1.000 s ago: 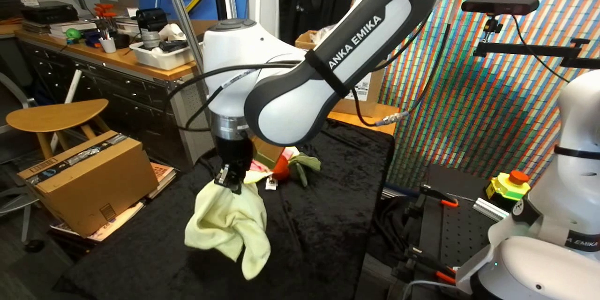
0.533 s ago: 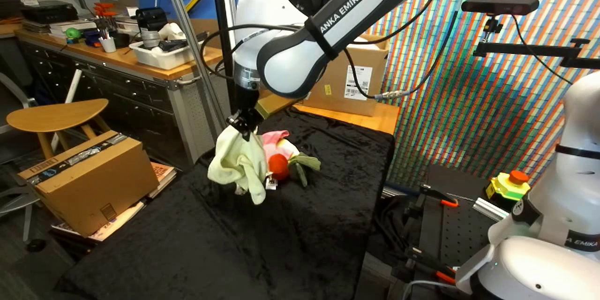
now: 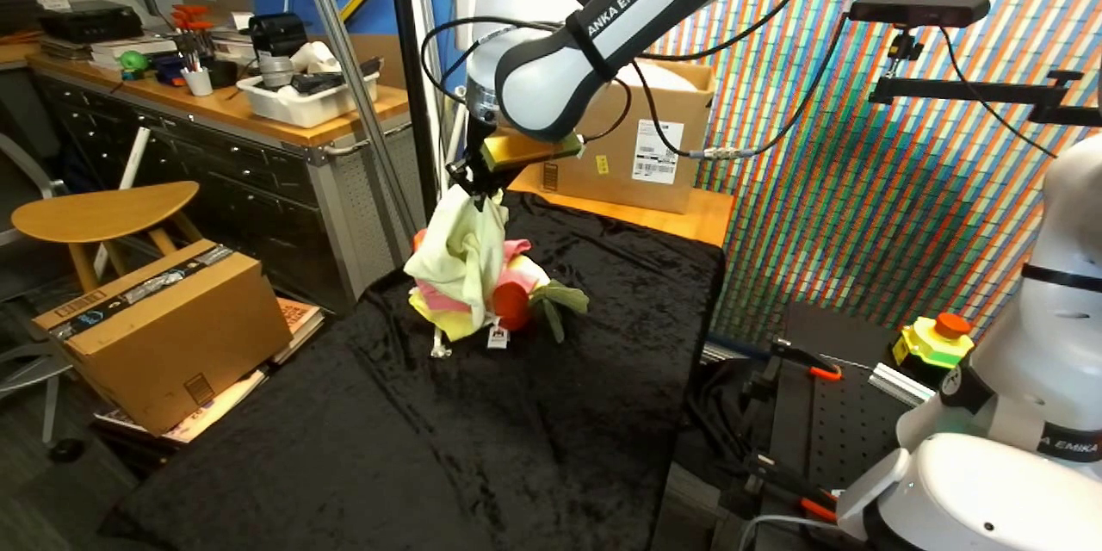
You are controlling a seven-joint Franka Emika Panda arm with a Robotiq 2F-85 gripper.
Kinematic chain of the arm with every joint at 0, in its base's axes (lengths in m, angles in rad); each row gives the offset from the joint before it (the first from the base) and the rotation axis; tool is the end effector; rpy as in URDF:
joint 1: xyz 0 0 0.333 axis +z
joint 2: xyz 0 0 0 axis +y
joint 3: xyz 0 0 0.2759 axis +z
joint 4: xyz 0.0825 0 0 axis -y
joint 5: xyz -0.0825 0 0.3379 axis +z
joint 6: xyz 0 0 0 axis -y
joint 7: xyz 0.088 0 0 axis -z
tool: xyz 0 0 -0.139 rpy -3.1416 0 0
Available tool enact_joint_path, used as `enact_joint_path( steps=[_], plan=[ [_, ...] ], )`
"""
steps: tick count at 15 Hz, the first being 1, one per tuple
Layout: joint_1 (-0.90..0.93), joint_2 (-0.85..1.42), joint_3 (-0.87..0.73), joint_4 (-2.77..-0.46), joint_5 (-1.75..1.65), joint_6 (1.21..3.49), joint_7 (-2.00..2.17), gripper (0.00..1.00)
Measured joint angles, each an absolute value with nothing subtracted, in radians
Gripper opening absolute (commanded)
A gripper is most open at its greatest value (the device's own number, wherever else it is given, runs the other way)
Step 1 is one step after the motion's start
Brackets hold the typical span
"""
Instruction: Put all the items on the table in one place
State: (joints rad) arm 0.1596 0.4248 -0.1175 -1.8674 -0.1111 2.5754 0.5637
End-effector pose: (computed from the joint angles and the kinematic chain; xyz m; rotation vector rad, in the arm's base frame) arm 0.6198 0.0300 0.2820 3.0090 -0.6398 0.4753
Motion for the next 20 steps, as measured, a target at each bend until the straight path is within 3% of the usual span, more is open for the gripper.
enact_joint_path(
  steps=[2, 3, 5, 13, 20],
  plan=[
    [0.151, 0.437, -0.125, -1.86, -0.11, 2.575, 0.584, 0.07],
    [0.147, 0.445, -0.127, -1.855, -0.109, 2.574, 0.593, 0.32],
    [0.141, 0.46, -0.13, -1.846, -0.108, 2.572, 0.608, 0.37],
    [0.139, 0.48, -0.164, -1.846, -0.108, 2.562, 0.682, 0.97],
    [0.14, 0.349, -0.156, -1.986, -0.143, 2.46, 0.594, 1.0]
  ],
)
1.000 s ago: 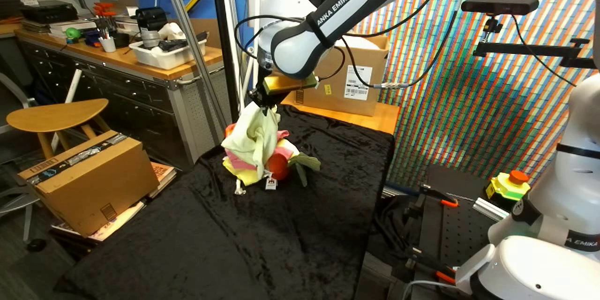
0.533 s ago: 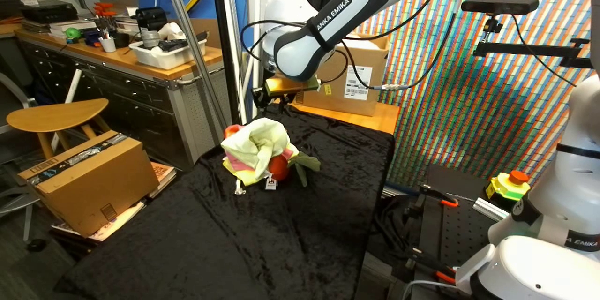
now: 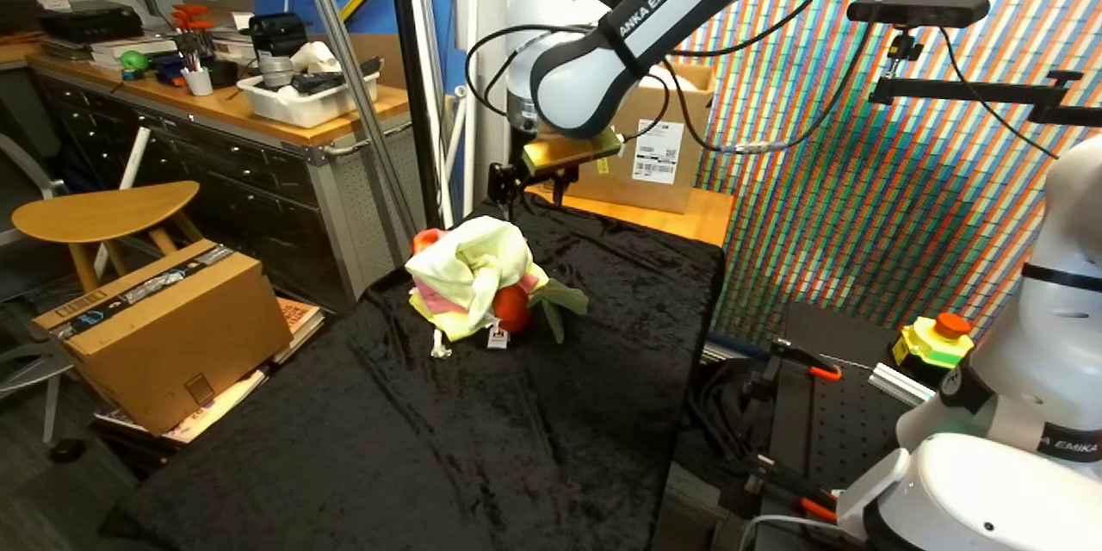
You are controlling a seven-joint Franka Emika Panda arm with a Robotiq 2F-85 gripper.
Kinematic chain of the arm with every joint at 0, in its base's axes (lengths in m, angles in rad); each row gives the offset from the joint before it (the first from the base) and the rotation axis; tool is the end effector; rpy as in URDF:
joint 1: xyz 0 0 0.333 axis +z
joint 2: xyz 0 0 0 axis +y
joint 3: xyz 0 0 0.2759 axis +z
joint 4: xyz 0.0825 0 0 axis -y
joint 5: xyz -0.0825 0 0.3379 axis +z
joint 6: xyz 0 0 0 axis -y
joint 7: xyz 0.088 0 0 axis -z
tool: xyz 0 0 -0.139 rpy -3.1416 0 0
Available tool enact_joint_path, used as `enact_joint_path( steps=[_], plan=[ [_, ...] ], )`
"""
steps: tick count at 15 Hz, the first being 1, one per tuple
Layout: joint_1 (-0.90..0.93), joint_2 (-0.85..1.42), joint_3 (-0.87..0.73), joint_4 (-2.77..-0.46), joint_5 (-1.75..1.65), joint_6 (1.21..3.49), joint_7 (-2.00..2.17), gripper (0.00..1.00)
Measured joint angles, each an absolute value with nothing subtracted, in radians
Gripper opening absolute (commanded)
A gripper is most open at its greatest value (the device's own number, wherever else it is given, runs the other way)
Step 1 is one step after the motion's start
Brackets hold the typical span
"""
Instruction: Put all the items on the table in one place
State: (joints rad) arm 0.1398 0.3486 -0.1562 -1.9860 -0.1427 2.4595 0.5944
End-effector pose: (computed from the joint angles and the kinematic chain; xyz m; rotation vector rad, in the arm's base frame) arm 0.5779 -0.0105 0.2657 2.9330 -0.7379 0.2485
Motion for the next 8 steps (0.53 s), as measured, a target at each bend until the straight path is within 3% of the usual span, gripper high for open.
enact_joint_path(
  steps=[8],
  plan=[
    [0.1, -0.085, -0.087, -2.217, -0.155, 2.109, 0.368, 1.0]
  ],
)
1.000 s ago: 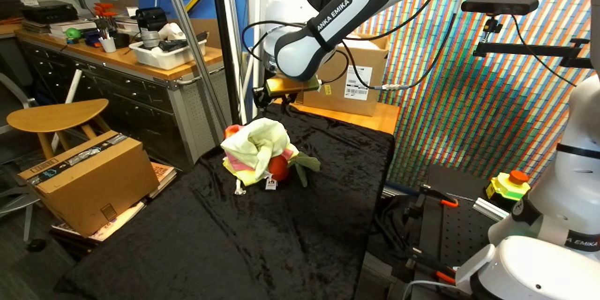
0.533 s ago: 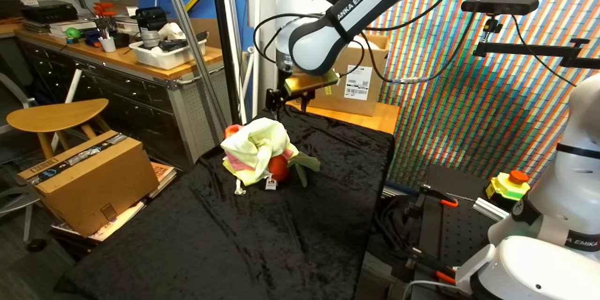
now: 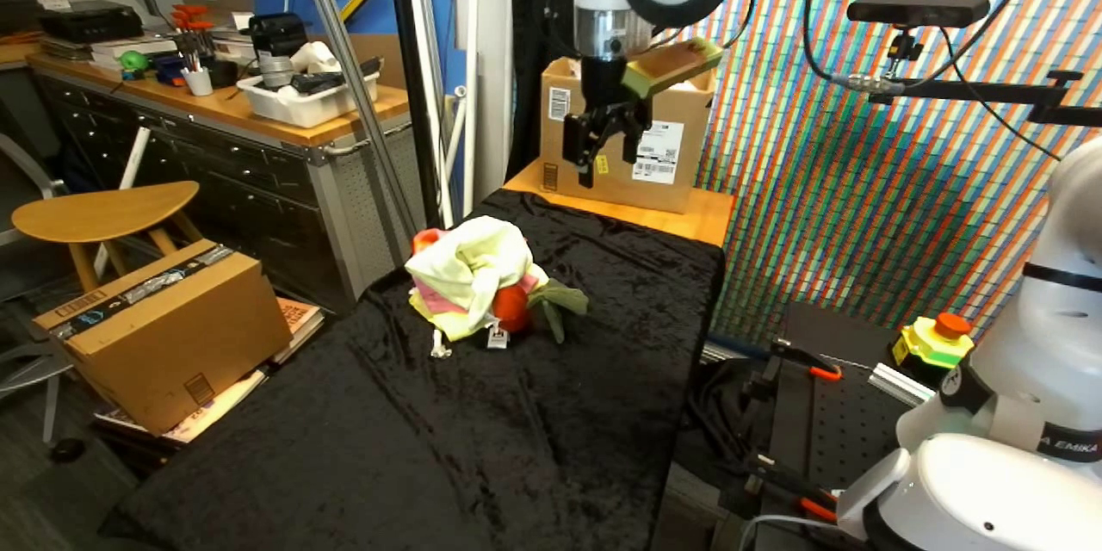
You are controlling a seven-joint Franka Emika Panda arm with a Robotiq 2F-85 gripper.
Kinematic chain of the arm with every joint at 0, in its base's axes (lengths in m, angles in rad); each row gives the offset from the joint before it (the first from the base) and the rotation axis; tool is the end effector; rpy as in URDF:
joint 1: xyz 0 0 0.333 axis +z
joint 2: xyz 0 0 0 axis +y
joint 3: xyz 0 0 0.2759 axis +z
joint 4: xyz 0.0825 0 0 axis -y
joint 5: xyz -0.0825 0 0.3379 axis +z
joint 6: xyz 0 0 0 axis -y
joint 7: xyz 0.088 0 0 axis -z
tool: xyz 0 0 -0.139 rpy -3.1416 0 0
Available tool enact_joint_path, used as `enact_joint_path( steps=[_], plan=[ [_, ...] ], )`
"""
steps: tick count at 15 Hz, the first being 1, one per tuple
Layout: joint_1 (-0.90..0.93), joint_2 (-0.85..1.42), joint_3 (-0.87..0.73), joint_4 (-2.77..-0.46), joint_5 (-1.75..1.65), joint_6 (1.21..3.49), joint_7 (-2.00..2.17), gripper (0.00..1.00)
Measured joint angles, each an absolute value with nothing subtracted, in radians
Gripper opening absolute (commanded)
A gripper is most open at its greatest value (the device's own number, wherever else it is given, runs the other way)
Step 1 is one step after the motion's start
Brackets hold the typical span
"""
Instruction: Put all the items on the table in one place
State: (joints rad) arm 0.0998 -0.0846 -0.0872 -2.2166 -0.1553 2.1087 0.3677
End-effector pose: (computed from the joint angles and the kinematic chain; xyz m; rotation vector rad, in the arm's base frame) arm 0.4742 -0.0056 0.3644 2.9863 -0.4109 0.0012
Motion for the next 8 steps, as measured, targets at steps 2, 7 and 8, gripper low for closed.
enact_joint_path(
  steps=[2, 7, 8],
  plan=[
    [0.082, -0.198, -0.065, -2.259, -0.155, 2.027, 0.321, 1.0],
    [0.053, -0.424, -0.04, -2.338, -0.152, 1.938, 0.217, 1.0],
    [0.048, -0.459, -0.037, -2.354, -0.155, 1.947, 0.203, 1.0]
  ],
)
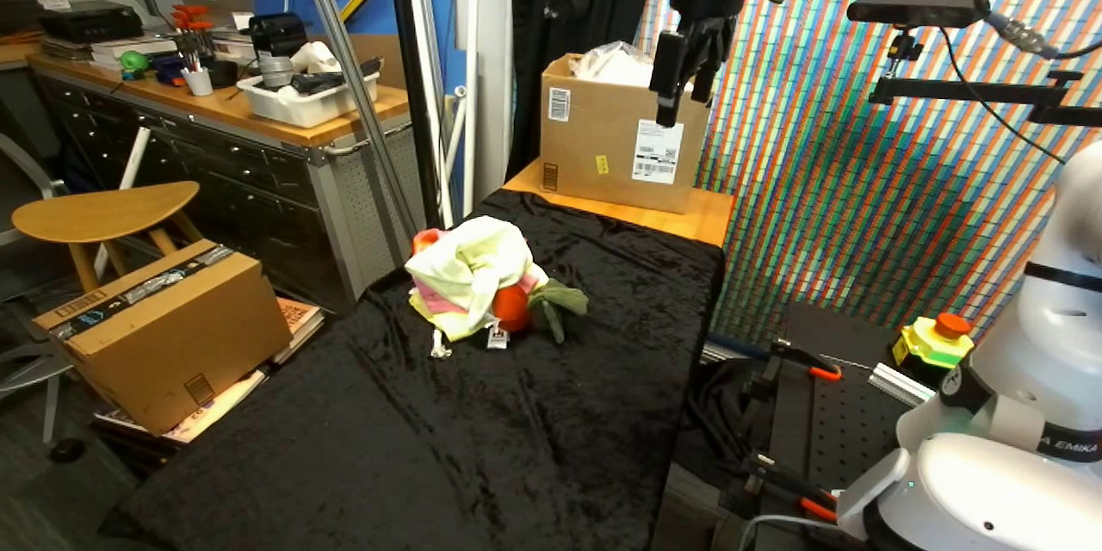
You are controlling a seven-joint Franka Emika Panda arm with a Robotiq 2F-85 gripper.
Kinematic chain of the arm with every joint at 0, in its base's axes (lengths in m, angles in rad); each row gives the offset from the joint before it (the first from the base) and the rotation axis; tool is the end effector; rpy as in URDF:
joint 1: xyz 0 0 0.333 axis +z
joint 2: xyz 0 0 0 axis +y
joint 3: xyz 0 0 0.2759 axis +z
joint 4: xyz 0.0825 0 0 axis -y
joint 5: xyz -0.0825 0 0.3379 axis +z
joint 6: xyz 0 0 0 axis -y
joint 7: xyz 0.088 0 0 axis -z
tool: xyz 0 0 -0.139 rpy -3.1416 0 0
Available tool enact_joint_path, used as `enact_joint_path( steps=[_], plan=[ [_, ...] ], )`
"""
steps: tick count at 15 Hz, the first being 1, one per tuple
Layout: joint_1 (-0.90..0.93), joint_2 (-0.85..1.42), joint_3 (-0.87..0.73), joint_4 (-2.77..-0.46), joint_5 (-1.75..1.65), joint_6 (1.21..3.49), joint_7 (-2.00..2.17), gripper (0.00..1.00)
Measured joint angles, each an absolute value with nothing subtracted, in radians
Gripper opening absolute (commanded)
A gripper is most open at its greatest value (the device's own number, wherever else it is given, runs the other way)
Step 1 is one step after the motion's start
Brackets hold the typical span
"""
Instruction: Put all the items on the table in one place
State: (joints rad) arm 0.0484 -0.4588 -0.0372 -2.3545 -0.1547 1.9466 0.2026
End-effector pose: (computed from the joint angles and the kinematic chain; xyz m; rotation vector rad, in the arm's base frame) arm 0.3939 -0.0110 0.4536 3.0106 -0.2032 0.0977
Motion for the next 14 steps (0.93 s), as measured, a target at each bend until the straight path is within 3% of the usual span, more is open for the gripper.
enact_joint_path(
  steps=[14],
  plan=[
    [-0.013, -0.705, -0.108, -2.711, -0.151, 2.49, 0.037, 1.0]
  ],
)
